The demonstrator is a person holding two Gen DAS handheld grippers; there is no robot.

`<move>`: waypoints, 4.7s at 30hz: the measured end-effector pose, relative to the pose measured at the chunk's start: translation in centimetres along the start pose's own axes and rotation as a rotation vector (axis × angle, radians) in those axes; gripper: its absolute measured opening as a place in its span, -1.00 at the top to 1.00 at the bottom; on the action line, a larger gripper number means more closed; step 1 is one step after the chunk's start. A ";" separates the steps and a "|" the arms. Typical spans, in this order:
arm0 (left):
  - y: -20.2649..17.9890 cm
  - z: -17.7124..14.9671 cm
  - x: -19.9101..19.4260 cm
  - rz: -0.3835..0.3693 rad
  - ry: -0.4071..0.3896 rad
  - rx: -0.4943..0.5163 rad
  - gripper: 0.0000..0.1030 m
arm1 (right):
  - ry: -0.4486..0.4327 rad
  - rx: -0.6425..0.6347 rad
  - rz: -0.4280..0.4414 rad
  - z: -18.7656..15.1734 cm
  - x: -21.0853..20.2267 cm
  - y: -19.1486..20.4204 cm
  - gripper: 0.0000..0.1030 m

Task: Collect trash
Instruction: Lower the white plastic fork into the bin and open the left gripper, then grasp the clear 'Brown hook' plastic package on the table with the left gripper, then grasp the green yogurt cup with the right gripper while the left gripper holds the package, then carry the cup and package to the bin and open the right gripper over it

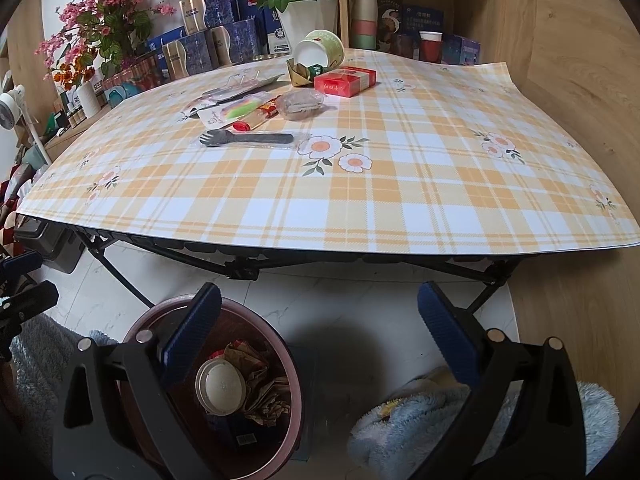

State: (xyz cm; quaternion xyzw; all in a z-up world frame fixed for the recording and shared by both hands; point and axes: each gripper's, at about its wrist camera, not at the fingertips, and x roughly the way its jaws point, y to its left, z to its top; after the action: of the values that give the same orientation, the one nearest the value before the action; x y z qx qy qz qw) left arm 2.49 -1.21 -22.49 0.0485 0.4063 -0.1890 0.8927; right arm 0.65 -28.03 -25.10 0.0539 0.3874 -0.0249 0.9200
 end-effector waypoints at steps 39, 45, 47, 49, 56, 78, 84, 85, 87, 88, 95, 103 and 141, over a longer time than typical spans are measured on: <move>3.9 16.0 0.8 -0.046 -0.256 0.017 -0.82 | -0.043 -0.020 -0.004 13.7 0.9 -3.0 -0.89; 3.7 18.4 2.4 -0.080 -0.244 0.051 -0.82 | -0.052 -0.053 -0.021 15.7 2.1 -3.9 -0.89; 3.4 19.1 3.0 -0.093 -0.237 0.066 -0.82 | -0.056 -0.056 -0.017 16.5 2.7 -4.3 -0.89; 3.2 19.6 3.6 -0.104 -0.226 0.077 -0.82 | -0.057 -0.052 -0.010 17.1 3.3 -4.6 -0.89; 2.4 21.9 6.8 -0.162 -0.186 0.128 -0.82 | -0.050 -0.046 0.001 18.9 5.3 -5.3 -0.89; 2.1 29.4 22.5 -0.199 0.016 0.290 -0.41 | 0.021 0.034 0.114 21.8 11.8 -7.8 -0.89; 2.1 29.6 25.4 -0.174 0.093 0.300 -0.15 | 0.028 0.032 0.120 22.7 12.6 -8.0 -0.89; 2.3 29.7 25.7 -0.181 0.100 0.288 -0.15 | 0.027 0.030 0.122 22.9 12.7 -8.0 -0.89; 2.5 29.6 25.7 -0.192 0.093 0.282 -0.14 | 0.025 0.030 0.139 23.3 12.9 -7.9 -0.89; 2.6 29.6 25.6 -0.197 0.090 0.277 -0.13 | 0.026 0.032 0.149 23.5 13.0 -7.8 -0.89; 4.9 29.4 23.5 -0.195 0.031 0.183 -0.09 | 0.052 0.035 0.211 27.6 15.3 -5.9 -0.89; 7.7 29.2 21.2 -0.172 -0.002 0.082 -0.08 | 0.110 0.204 0.256 34.3 20.7 -4.7 -0.89; 6.8 24.0 3.1 -0.214 -0.182 0.033 -0.08 | 0.010 0.362 0.467 29.1 9.2 -4.9 -0.52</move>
State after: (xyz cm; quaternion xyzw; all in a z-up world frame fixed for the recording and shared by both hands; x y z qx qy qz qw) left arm 23.91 -1.67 -9.28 0.0021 0.3232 -0.2934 0.8997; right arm 27.27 -36.40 -11.90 0.3047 0.3585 0.1191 0.8743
